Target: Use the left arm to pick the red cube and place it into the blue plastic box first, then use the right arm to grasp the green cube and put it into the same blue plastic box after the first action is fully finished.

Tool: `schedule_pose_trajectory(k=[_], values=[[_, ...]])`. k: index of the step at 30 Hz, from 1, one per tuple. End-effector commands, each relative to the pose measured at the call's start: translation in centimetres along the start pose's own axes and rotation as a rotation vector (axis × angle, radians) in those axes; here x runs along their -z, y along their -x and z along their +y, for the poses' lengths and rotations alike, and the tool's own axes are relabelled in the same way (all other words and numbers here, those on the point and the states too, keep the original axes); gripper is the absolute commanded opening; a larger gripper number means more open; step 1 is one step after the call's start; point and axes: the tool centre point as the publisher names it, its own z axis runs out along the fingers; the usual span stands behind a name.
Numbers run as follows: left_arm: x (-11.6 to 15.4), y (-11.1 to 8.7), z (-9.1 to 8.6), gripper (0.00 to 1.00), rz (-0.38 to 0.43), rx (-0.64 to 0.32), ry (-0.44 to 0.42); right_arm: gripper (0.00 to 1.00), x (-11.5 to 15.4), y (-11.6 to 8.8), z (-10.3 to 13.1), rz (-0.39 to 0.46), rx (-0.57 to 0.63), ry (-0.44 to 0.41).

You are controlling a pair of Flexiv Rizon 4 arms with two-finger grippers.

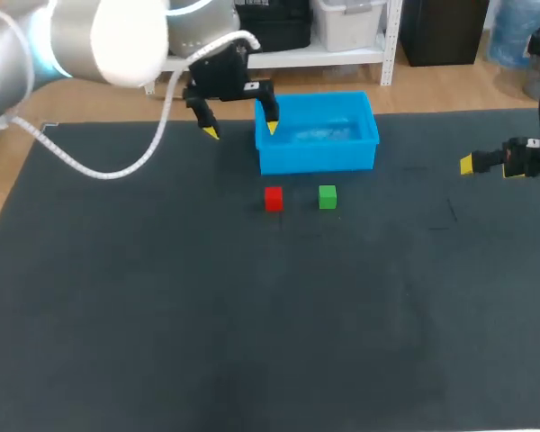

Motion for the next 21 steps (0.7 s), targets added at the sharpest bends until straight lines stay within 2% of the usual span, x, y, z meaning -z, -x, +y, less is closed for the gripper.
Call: schedule_pose_trajectory(k=[1, 12, 21], values=[[-0.5, 1.1, -1.0, 1.0, 0.063, 0.008, 0.037, 1.0, 0.0, 0.0, 0.0, 0.001, 0.0, -0.001], [-2.1, 1.3, -1.9, 1.0, 0.118, 0.038, 0.069, 1.0, 0.0, 0.0, 0.0, 0.001, 0.0, -0.001], [-3.6, 0.6, -3.1, 1.0, 0.145, 0.031, 0.081, 1.0, 0.0, 0.0, 0.0, 0.001, 0.0, -0.001]])
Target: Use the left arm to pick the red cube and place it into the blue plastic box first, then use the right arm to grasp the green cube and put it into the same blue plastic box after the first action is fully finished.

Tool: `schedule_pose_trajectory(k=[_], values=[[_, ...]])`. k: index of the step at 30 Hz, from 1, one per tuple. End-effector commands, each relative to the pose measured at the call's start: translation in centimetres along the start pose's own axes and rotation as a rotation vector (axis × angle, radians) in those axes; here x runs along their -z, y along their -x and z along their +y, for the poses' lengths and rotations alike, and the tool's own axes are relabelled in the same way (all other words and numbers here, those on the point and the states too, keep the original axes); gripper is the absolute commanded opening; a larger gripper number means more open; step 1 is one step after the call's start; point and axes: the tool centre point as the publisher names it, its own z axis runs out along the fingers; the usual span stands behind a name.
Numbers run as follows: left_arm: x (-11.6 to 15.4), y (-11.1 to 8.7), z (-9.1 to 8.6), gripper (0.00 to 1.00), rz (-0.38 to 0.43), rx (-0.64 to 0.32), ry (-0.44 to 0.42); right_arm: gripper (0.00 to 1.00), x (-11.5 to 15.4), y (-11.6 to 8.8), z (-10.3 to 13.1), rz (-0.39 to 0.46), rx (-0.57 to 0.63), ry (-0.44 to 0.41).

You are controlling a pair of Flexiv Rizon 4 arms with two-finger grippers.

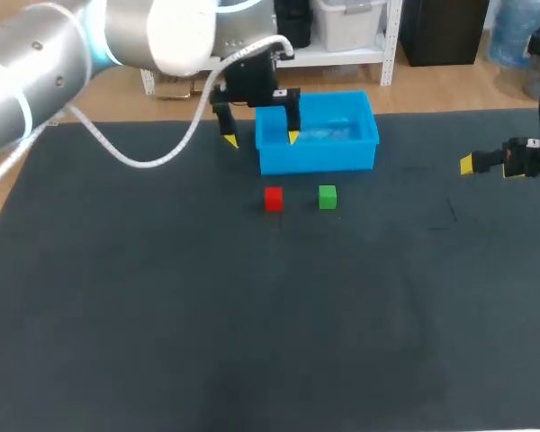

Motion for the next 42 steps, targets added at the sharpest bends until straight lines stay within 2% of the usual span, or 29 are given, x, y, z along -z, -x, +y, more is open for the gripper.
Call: schedule_pose_trajectory(k=[1, 42], values=[[-0.8, 0.6, -0.7, 1.0, 0.054, -0.002, 0.015, 1.0, 0.0, 0.0, 0.0, 0.001, 0.0, -0.001], [-7.9, -2.7, 0.2, 1.0, 0.186, 0.033, 0.082, 1.0, 0.0, 0.0, 0.0, 0.001, 0.0, -0.001]])
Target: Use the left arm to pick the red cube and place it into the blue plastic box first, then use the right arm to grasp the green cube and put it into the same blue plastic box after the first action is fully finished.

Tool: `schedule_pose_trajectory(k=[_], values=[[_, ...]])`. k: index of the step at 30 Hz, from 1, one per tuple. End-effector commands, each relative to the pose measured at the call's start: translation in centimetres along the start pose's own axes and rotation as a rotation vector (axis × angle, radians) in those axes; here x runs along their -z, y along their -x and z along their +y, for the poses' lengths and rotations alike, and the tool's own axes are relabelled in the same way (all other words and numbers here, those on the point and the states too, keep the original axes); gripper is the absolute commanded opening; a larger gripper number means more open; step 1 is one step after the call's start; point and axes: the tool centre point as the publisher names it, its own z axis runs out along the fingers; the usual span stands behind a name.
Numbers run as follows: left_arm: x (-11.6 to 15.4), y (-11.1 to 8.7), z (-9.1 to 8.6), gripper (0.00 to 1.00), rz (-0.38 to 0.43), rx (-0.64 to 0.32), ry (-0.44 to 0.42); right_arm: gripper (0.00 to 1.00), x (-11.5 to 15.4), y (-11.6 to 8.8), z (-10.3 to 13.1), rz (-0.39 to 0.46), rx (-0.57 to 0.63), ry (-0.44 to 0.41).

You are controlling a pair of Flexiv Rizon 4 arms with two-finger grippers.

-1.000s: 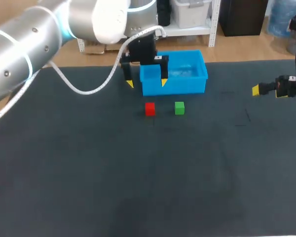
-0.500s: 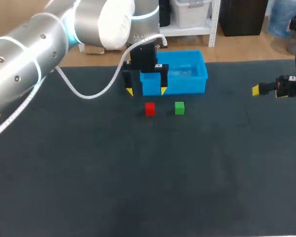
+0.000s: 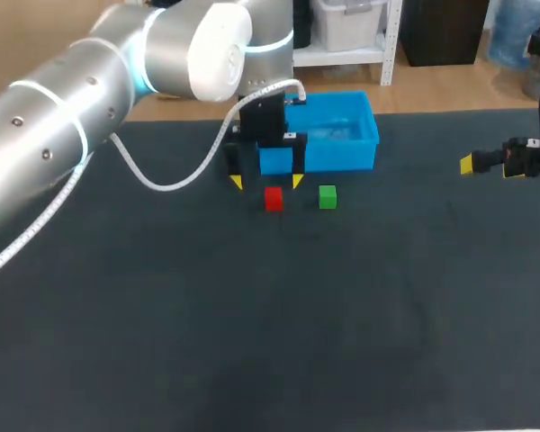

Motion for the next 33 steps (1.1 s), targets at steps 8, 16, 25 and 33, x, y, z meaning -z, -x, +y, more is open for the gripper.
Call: schedule_pose_trajectory(k=[8, 16, 25, 33], values=[[-2.2, 0.3, -0.3, 1.0, 0.02, 0.017, 0.001, 1.0, 0.0, 0.0, 0.0, 0.001, 0.0, -0.001], [-3.1, 0.5, -0.5, 1.0, -0.008, 0.048, -0.018, 1.0, 0.0, 0.0, 0.0, 0.001, 0.0, -0.001], [-3.9, 0.8, -0.7, 1.0, -0.008, 0.055, -0.017, 1.0, 0.0, 0.0, 0.0, 0.001, 0.0, -0.001], [-4.4, 0.8, -0.6, 1.0, -0.005, 0.059, -0.021, 1.0, 0.0, 0.0, 0.0, 0.001, 0.0, -0.001]])
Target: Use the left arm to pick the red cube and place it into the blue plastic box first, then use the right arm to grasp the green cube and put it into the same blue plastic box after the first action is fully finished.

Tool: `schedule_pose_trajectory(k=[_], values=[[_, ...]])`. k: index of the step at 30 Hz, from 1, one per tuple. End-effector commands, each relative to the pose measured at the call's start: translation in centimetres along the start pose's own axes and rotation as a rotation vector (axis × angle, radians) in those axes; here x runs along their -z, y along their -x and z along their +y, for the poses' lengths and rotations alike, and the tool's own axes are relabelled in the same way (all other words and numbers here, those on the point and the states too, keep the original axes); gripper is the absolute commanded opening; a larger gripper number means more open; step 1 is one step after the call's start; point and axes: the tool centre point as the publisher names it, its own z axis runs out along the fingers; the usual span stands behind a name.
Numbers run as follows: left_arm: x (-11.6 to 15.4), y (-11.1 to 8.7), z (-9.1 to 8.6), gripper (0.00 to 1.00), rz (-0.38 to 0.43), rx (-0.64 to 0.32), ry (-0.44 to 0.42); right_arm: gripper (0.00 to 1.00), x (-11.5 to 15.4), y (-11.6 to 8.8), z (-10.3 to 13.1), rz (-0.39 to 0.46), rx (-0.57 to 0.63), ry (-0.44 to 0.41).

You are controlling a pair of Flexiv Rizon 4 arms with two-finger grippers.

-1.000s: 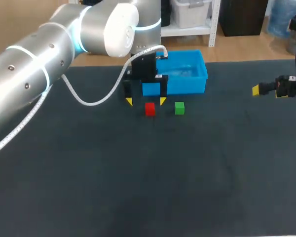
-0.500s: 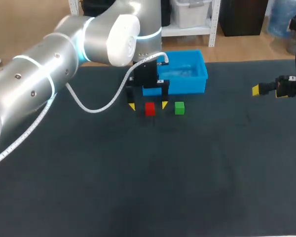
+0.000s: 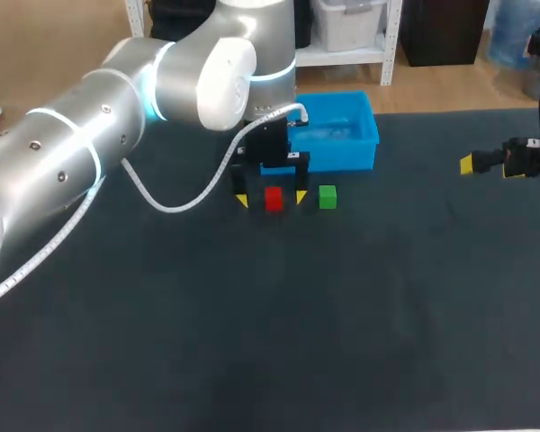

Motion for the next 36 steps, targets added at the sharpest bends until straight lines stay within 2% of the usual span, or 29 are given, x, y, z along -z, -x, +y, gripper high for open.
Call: schedule_pose_trajectory(k=[1, 18, 20, 22, 24, 25, 26, 28, 33, 36], values=[[-0.3, 0.2, 0.0, 1.0, 0.0, 0.003, -0.004, 1.0, 0.0, 0.0, 0.0, 0.001, 0.0, -0.001], [-1.3, 0.0, 0.6, 1.0, 0.022, -0.002, 0.02, 1.0, 0.0, 0.0, 0.0, 0.001, 0.0, -0.001], [-1.3, 0.0, 0.6, 0.95, 0.021, -0.001, 0.021, 1.0, 0.0, 0.0, 0.0, 0.001, 0.0, -0.001], [-1.3, 0.0, 0.7, 0.81, 0.019, -0.001, 0.022, 1.0, 0.0, 0.0, 0.0, 0.001, 0.0, -0.001], [-1.4, 0.0, 0.7, 0.76, 0.017, -0.001, 0.022, 1.0, 0.0, 0.0, 0.0, 0.001, 0.0, -0.001], [-1.4, 0.0, 0.7, 0.62, 0.016, -0.002, 0.023, 1.0, 0.0, 0.0, 0.0, 0.001, 0.0, -0.001], [-1.4, 0.0, 0.7, 0.55, 0.015, -0.003, 0.022, 1.0, 0.0, 0.0, 0.0, 0.001, 0.0, -0.001], [-1.4, 0.1, 0.7, 0.49, 0.012, -0.007, 0.024, 1.0, 0.0, 0.0, 0.0, 0.001, 0.0, -0.001], [-1.5, 0.2, 0.7, 0.47, 0.008, -0.017, 0.027, 1.0, 0.0, 0.0, 0.0, 0.001, 0.0, -0.001], [-1.5, 0.2, 0.6, 0.33, 0.006, -0.02, 0.027, 1.0, 0.0, 0.0, 0.0, 0.001, 0.0, -0.001]])
